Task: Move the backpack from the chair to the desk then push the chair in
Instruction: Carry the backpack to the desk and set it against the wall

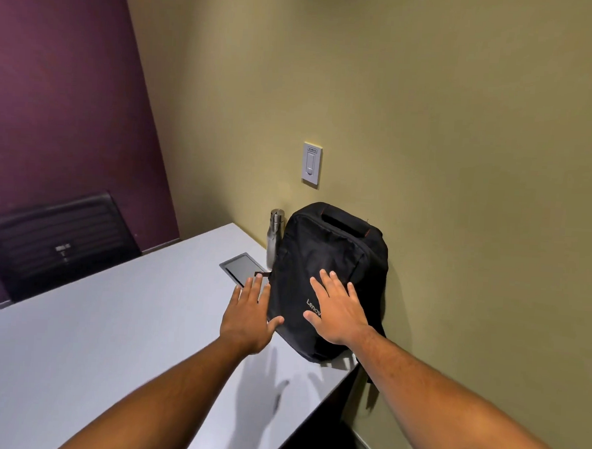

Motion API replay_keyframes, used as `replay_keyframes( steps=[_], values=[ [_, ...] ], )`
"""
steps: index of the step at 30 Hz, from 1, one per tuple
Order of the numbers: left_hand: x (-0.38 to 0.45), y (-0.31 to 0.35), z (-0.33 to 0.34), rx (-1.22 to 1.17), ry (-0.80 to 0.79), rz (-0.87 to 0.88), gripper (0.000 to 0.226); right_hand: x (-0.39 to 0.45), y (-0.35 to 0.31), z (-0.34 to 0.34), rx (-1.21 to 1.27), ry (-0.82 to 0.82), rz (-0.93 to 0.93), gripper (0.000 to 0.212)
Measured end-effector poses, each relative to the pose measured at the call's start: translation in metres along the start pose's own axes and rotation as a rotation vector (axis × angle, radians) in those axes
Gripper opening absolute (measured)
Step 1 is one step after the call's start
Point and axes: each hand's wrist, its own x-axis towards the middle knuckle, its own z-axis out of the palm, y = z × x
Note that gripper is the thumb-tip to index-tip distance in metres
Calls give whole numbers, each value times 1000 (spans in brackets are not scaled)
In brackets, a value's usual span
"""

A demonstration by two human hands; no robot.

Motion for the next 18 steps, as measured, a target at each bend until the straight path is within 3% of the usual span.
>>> replay_keyframes(
  steps=[9,18],
  values=[
    [-104,22,-28,-22,6,-33,84,-80,-10,-1,-61,7,-56,83],
    [-193,4,-35,-17,-45,1,85,-155,-57,-5,-80,49,8,90]
  ],
)
